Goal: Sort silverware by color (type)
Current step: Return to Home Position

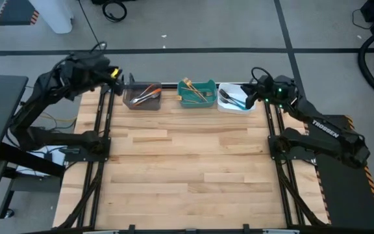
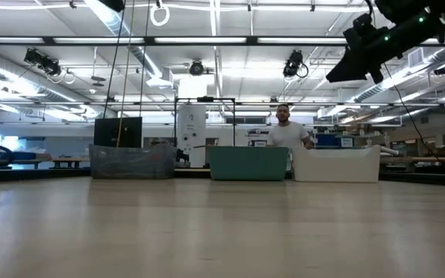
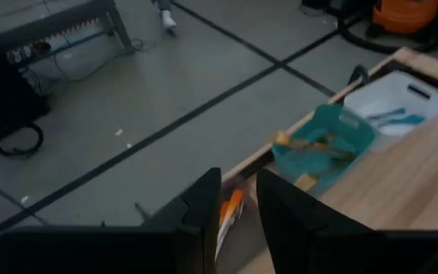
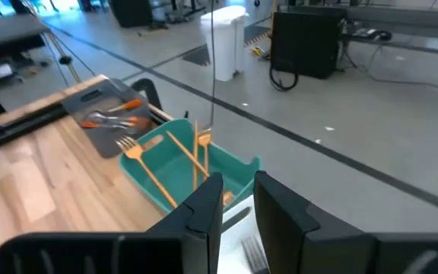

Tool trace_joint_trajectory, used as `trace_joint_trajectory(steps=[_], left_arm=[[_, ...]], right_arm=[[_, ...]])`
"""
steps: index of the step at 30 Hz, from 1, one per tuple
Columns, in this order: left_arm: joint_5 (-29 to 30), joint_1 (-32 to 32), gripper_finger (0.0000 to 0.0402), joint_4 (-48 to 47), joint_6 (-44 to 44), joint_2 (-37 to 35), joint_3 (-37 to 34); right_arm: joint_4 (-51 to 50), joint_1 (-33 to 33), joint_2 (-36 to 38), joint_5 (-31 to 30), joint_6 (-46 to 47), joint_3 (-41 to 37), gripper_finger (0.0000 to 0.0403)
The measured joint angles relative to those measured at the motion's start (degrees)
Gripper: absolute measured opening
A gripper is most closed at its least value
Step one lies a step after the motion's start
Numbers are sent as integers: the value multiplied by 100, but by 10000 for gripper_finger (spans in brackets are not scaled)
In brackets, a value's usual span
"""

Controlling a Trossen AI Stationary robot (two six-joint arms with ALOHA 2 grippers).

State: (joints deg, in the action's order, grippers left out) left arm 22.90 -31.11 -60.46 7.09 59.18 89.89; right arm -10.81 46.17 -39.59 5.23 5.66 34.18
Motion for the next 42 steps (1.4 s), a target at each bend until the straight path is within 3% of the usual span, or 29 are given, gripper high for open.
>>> trace_joint_trajectory(steps=[3,9,14,19,23,32,42], left_arm=[[1,0,95,194,137,-470,-743],[-337,119,96,1556,130,-1673,-2571],[-679,117,96,2198,140,-2683,-3951],[-831,118,96,2851,229,-3562,-5140],[-1297,118,96,3470,432,-4100,-5955],[-1828,118,95,4322,620,-4665,-7207],[-1869,118,95,4414,579,-4693,-7773]], right_arm=[[358,0,100,93,327,-329,83],[1120,-2,144,585,348,-690,83],[1115,-9,133,1045,265,-956,83],[1109,-8,84,1078,791,-1398,83],[1222,-90,2,1078,1535,-1726,83],[1967,-536,-66,537,1672,-2228,83],[2147,-878,-64,344,1719,-2664,83]])
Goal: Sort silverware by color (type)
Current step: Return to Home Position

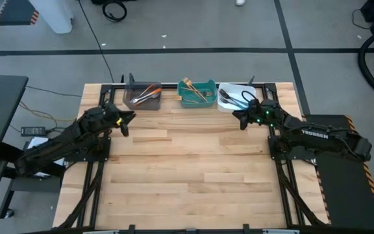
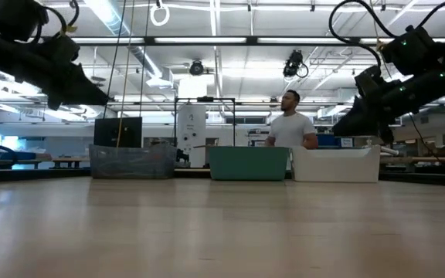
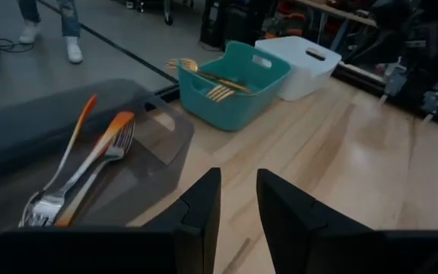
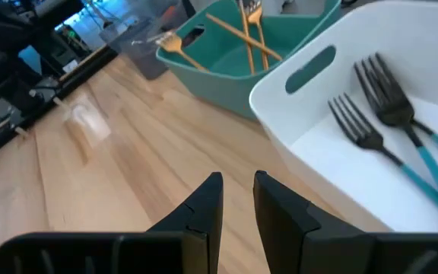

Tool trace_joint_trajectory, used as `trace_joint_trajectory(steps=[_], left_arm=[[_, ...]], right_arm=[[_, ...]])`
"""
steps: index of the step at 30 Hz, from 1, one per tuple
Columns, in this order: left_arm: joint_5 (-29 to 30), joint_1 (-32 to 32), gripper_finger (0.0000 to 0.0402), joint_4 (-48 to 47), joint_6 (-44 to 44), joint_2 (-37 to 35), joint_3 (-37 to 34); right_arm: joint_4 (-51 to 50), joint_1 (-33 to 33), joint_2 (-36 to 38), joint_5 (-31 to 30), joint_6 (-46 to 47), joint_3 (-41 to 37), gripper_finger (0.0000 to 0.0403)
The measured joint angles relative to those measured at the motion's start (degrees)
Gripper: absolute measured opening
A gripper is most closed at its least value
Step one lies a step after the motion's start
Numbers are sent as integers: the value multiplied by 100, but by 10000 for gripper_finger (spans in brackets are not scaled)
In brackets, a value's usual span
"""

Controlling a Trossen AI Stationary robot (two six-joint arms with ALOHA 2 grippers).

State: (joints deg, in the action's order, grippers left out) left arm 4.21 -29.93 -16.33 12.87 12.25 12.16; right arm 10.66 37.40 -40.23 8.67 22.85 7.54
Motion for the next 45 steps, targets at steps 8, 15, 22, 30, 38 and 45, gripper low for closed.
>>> trace_joint_trajectory(steps=[8,15,22,30,38,45], left_arm=[[-142,0,95,69,176,0,-386],[-155,0,95,294,202,-2,-614],[-193,2,95,421,415,49,-724],[-170,2,95,403,606,49,-724],[-155,2,95,439,602,49,-731],[-144,2,95,756,598,49,-767]], right_arm=[[26,-58,0,-2,-50,-138,83],[247,-58,2,74,-92,-359,83],[386,-58,2,168,-406,-493,83],[389,-58,2,190,-602,-667,83],[422,-58,2,302,-1046,-722,83],[362,-58,2,103,-927,-722,83]])
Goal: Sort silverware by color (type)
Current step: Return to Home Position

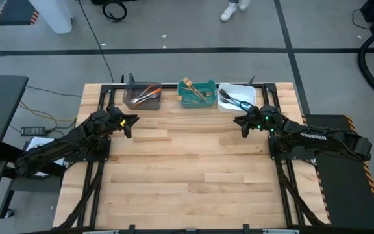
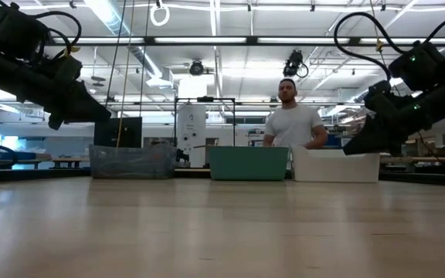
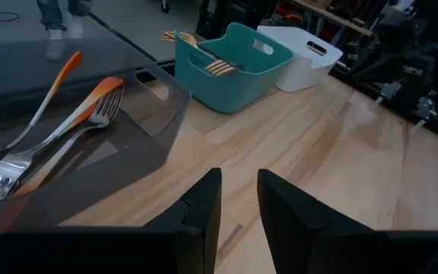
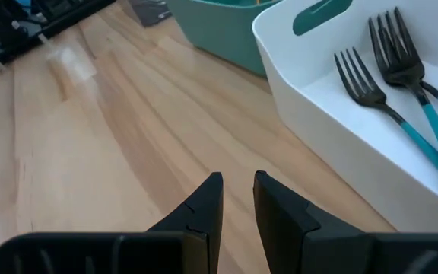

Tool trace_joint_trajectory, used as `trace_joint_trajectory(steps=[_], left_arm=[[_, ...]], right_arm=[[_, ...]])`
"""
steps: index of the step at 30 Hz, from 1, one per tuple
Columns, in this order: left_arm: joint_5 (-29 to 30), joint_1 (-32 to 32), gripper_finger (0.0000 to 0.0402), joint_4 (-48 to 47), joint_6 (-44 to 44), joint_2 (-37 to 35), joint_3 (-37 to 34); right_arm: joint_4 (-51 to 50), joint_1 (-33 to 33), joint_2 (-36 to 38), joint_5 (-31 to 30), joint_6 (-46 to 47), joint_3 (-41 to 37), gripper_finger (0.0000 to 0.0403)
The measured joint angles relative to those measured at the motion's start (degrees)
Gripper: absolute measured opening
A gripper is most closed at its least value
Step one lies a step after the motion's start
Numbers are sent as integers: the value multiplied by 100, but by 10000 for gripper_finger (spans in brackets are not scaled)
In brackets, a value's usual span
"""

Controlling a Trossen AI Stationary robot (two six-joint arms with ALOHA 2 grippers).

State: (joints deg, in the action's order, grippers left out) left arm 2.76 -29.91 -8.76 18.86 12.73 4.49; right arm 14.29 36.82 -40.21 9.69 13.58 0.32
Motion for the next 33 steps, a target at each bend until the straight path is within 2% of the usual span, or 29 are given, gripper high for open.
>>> trace_joint_trajectory(steps=[15,28,33], left_arm=[[0,3,95,34,2,-216,-31],[0,4,96,38,2,-1264,-31],[0,4,96,152,0,-1255,-33]], right_arm=[[10,0,180,-2,18,4,83],[23,0,1766,-7,19,7,83],[24,1,2390,-7,19,7,83]])
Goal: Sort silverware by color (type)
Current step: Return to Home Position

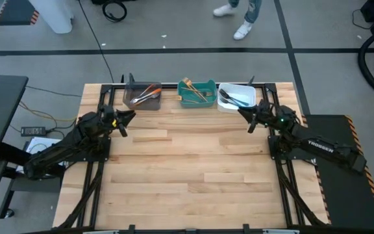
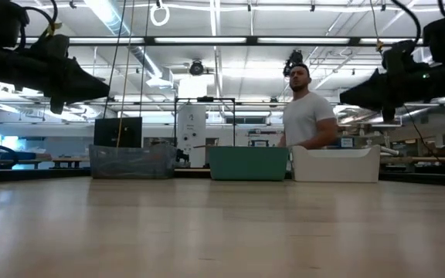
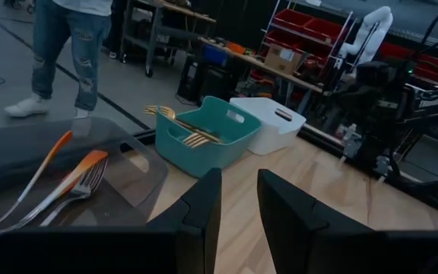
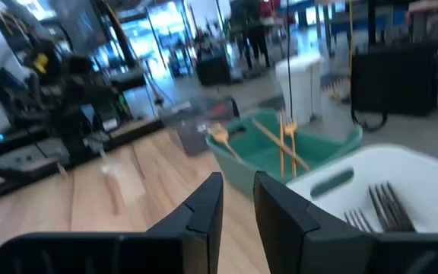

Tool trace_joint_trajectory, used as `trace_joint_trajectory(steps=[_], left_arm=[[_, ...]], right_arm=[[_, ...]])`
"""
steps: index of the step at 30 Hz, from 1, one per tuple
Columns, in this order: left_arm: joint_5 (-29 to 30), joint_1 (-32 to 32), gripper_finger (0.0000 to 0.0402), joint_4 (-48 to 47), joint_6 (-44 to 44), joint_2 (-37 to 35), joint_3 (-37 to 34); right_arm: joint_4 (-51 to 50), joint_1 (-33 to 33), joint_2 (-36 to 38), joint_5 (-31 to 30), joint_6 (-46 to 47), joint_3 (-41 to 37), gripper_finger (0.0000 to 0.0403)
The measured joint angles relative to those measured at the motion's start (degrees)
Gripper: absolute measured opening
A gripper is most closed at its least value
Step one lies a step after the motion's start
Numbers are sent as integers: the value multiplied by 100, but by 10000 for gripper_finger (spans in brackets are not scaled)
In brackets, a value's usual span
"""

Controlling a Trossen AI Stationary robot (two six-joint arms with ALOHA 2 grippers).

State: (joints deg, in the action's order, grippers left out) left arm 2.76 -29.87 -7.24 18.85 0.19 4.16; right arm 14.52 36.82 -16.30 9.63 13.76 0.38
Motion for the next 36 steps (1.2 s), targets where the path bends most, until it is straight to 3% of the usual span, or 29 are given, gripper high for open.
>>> trace_joint_trajectory(steps=[9,26,36], left_arm=[[0,0,96,-7,-1,2,0],[0,2,96,-7,-3,0,0],[0,0,96,-2,0,17,1]], right_arm=[[-3,2,803,0,2,0,83],[0,16,1600,2,4,0,83],[174,184,1606,33,6,0,83]])
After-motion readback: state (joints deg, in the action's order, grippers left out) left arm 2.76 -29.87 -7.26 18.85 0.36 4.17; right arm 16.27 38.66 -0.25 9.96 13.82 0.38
